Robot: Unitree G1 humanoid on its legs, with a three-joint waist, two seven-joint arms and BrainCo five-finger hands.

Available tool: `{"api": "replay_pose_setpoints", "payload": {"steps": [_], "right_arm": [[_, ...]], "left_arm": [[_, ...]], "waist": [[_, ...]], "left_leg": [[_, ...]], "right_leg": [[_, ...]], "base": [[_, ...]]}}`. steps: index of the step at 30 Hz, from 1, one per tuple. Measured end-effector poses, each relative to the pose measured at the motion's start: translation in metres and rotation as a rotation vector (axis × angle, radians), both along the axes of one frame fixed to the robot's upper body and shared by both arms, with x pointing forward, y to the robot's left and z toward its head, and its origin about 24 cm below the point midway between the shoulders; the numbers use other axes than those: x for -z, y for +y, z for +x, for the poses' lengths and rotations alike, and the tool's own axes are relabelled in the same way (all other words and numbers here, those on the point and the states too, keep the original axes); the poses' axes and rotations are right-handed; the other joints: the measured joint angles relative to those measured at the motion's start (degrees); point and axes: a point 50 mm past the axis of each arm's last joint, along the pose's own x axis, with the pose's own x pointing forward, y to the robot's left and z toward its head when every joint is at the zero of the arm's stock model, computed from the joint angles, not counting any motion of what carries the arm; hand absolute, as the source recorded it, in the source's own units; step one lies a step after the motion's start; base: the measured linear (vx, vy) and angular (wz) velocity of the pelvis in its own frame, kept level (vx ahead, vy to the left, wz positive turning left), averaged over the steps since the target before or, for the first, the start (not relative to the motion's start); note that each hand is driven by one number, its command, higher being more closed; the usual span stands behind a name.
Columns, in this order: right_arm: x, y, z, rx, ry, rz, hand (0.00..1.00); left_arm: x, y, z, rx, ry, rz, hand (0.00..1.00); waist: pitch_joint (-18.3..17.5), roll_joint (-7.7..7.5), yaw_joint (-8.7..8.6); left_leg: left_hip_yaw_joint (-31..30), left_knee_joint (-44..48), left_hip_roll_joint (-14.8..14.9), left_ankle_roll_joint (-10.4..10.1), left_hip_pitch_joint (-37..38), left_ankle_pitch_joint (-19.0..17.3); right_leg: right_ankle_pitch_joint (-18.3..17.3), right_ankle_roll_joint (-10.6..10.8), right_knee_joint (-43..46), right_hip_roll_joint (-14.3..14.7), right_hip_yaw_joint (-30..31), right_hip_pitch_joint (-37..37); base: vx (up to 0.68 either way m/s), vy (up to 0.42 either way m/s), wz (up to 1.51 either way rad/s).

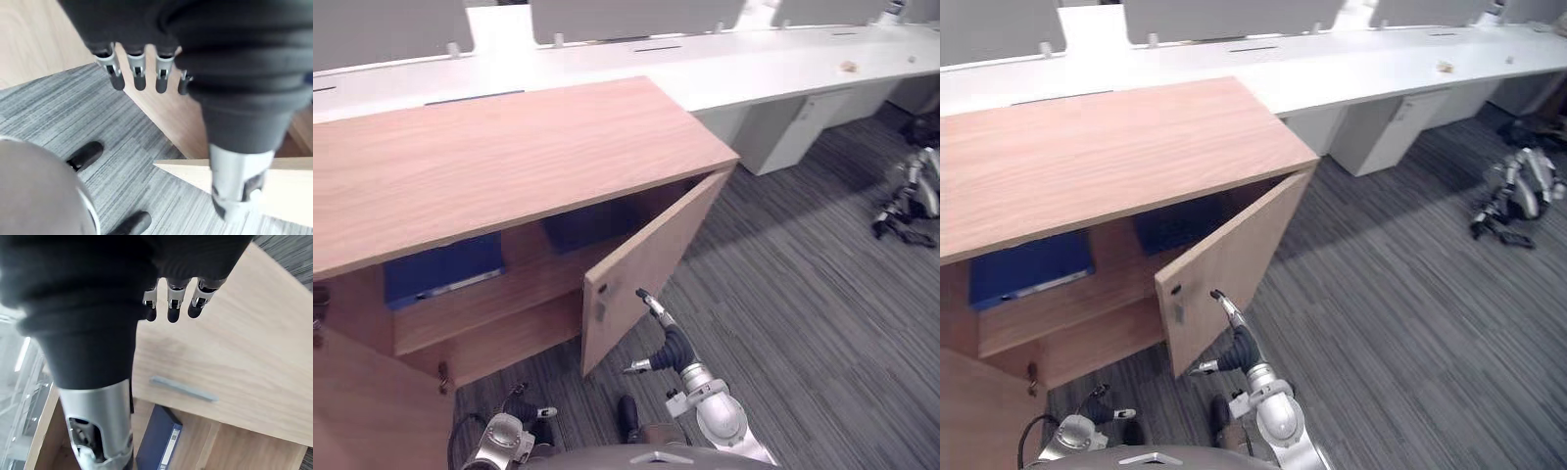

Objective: Walk over to the cabinet, pick up the folder, carry it to the office cabinet, place the folder inside the office cabinet, then close the office cabinet door

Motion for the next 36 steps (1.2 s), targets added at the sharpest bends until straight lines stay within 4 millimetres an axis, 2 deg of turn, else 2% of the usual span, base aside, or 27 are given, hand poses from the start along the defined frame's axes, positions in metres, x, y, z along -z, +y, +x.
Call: {"api": "replay_pose_setpoints", "payload": {"steps": [5, 11, 13, 15, 19, 22, 26, 29, 32, 33, 36], "right_arm": [[0.017, 0.007, 0.015, -0.032, 0.064, -0.003, 0.00], [0.027, -0.012, 0.038, 0.061, 0.082, -0.057, 0.00], [0.029, -0.019, 0.041, 0.109, 0.087, -0.056, 0.00], [0.034, -0.026, 0.043, 0.158, 0.104, -0.058, 0.00], [0.043, -0.040, 0.047, 0.232, 0.137, -0.078, 0.00], [0.063, -0.051, 0.036, 0.291, 0.221, -0.099, 0.00], [0.092, -0.058, 0.018, 0.338, 0.361, -0.114, 0.00], [0.117, -0.061, -0.003, 0.361, 0.493, -0.135, 0.00], [0.142, -0.069, -0.031, 0.398, 0.651, -0.172, 0.00], [0.147, -0.072, -0.040, 0.421, 0.691, -0.171, 0.00], [0.149, -0.077, -0.042, 0.459, 0.707, -0.166, 0.00]], "left_arm": [[0.001, 0.002, -0.003, -0.022, 0.005, -0.005, 0.00], [0.000, 0.003, -0.002, -0.066, -0.011, -0.014, 0.00], [-0.002, 0.003, 0.000, -0.067, -0.025, -0.016, 0.00], [-0.002, 0.004, -0.002, -0.072, -0.026, -0.014, 0.00], [-0.002, 0.000, -0.001, -0.090, -0.032, -0.029, 0.00], [-0.001, -0.003, -0.002, -0.090, -0.029, -0.037, 0.00], [0.000, -0.006, -0.003, -0.093, -0.028, -0.045, 0.00], [0.000, -0.008, -0.004, -0.110, -0.026, -0.058, 0.00], [0.001, -0.009, -0.006, -0.116, -0.021, -0.060, 0.00], [0.001, -0.010, -0.007, -0.128, -0.022, -0.063, 0.00], [0.002, -0.010, -0.009, -0.142, -0.018, -0.067, 0.00]], "waist": [[-0.4, -0.66, 0.78], [-0.4, -0.62, 1.60], [-0.4, -0.61, 1.63], [-0.3, -0.55, 1.90], [0.4, 0.85, 2.24], [0.5, 1.67, 2.24], [0.5, 1.79, 2.21], [0.5, 1.94, 2.27], [0.2, 2.35, 2.14], [0.2, 2.44, 2.15], [0.0, 2.54, 1.77]], "left_leg": [[-0.9, 0.0, -2.0, 0.4, -0.4, 0.1], [-2.5, 0.0, -4.1, 1.6, -1.2, -0.6], [-3.5, 0.0, -4.5, 1.9, -1.2, -0.8], [-4.3, 0.0, -4.6, 2.2, -0.9, -0.8], [-4.8, 0.4, -4.6, 2.3, -0.8, -0.8], [-5.3, 0.4, -4.4, 2.3, 0.3, -0.8], [-5.9, 0.1, -3.9, 2.3, 0.5, -0.8], [-5.9, 0.0, -3.7, 2.3, 1.0, -0.6], [-5.9, 0.0, -3.5, 2.1, 1.2, -0.6], [-5.9, 0.0, -3.5, 2.0, 1.0, -0.5], [-5.6, 0.0, -3.3, 2.3, 1.1, -0.7]], "right_leg": [[0.0, -0.5, -0.7, -1.6, 0.1, 0.8], [0.9, -2.1, -0.7, -3.3, -0.7, 1.2], [1.4, -2.3, -0.7, -3.6, -1.4, 1.8], [1.8, -1.5, -0.9, -3.6, -1.9, 2.6], [1.8, -1.4, -2.1, -3.6, -3.2, 3.7], [1.7, -1.6, -2.4, -3.3, -4.5, 5.4], [1.4, -1.9, -2.2, -2.8, -4.7, 5.8], [0.7, -2.1, -1.4, -2.7, -4.6, 5.8], [-0.2, -2.2, -0.5, -2.6, -4.6, 5.6], [-0.2, -2.2, -0.6, -2.6, -4.5, 5.6], [-0.3, -2.1, -0.8, -2.6, -4.3, 5.7]], "base": [[0.07, 0.094, 0.22], [0.11, 0.067, 0.22], [0.16, 0.040, 0.38], [0.15, 0.016, 0.29], [0.15, -0.013, 0.15], [0.06, -0.024, 0.18], [-0.04, -0.033, 0.06], [-0.12, -0.028, 0.00], [-0.12, -0.017, 0.00], [-0.15, -0.013, -0.09], [-0.09, -0.001, -0.05]]}}
